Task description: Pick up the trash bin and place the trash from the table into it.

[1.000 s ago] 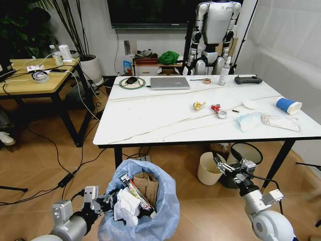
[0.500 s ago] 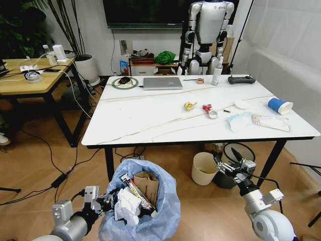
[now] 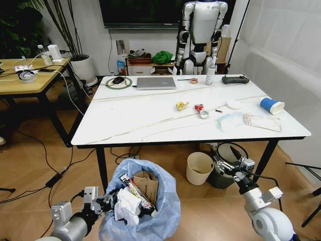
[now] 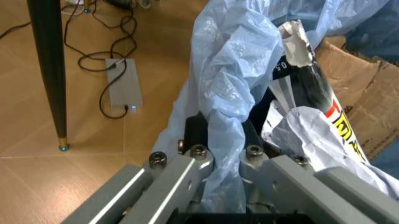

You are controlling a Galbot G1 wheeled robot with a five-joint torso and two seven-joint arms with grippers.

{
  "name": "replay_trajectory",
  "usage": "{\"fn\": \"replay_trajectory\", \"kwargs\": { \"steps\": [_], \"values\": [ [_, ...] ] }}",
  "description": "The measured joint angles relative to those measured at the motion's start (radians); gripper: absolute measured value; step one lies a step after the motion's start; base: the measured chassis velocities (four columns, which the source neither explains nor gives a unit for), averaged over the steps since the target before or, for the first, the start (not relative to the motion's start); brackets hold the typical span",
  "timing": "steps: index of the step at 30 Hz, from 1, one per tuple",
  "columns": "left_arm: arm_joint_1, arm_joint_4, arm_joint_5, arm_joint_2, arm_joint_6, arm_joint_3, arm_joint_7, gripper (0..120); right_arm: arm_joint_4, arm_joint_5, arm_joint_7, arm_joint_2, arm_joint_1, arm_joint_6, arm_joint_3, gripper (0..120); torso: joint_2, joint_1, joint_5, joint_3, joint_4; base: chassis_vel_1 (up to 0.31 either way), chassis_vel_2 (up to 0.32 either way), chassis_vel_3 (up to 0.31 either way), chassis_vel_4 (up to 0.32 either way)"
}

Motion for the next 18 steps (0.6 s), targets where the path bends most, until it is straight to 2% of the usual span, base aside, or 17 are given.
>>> {"fn": "replay_trajectory", "kwargs": {
  "steps": [8, 12, 14, 18],
  "values": [
    [0.04, -0.021, 0.014, -0.041, -0.01, -0.046, 0.002, 0, -0.024, 0.015, 0.059, -0.06, 0.146, -0.045, -0.089, 100, 0.0, 0.0, -0.0002, 0.0, 0.0, -0.02, -0.024, 0.018, 0.022],
    [0.073, -0.04, 0.021, -0.074, -0.019, -0.076, 0.003, 0, -0.036, 0.022, 0.327, -0.105, 0.365, -0.13, -0.251, 100, 0.0, 0.0, -0.0002, 0.0, 0.0005, 0.0, 0.0, 0.0, 0.0],
    [0.076, -0.042, 0.022, -0.078, -0.02, -0.079, 0.003, 0, -0.037, 0.03, 0.362, -0.109, 0.401, -0.158, -0.273, 100, 0.0, 0.0, -0.0001, 0.0, 0.0006, 0.0, 0.0, 0.0, 0.0],
    [0.069, -0.046, 0.018, -0.073, -0.016, -0.083, -0.001, 0, -0.069, 0.131, 0.454, -0.112, 0.578, -0.323, -0.339, 100, 0.0, 0.0, -0.0002, 0.0, 0.0, 0.0, 0.0, 0.0, 0.0]
  ]
}}
